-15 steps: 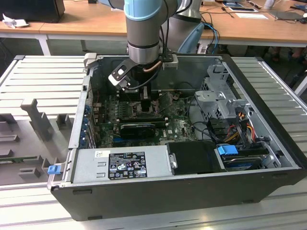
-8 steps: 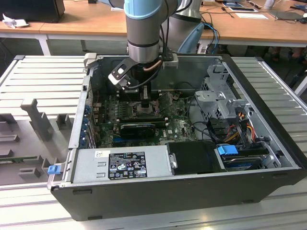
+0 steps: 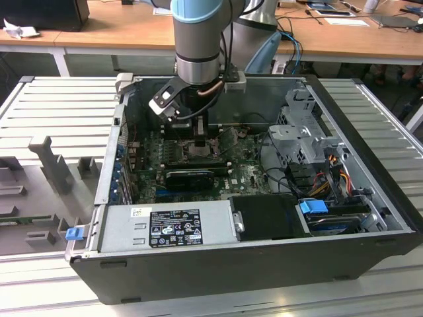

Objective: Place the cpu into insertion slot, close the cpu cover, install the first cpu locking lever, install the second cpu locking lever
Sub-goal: 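Place the cpu into insertion slot, then close the cpu cover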

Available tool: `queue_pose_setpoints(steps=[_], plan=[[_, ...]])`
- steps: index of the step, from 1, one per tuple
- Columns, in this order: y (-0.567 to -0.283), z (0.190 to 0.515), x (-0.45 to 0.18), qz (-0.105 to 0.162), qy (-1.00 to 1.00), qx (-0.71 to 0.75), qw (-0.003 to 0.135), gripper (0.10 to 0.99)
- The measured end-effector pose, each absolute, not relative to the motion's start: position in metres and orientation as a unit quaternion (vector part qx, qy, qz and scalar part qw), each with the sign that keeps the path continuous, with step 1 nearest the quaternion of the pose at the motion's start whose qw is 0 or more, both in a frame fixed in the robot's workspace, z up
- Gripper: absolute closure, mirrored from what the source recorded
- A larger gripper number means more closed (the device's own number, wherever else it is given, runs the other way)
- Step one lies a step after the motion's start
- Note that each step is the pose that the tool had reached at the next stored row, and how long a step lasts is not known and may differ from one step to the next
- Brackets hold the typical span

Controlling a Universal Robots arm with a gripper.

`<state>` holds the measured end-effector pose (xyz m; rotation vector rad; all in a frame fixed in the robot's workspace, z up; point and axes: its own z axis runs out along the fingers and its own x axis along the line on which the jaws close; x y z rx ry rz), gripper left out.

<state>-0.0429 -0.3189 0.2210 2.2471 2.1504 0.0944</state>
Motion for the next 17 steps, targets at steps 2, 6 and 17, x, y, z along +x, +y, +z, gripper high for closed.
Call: queue_pose_setpoints(steps=[2,6,17], plan=[[-0.319,0.222,-0.043,0.030,0.691,0.722,0.015,0.980],[-0.319,0.224,-0.043,0.030,0.690,0.723,0.015,0.980],[-0.319,0.224,-0.024,0.031,0.690,0.723,0.011,0.980]])
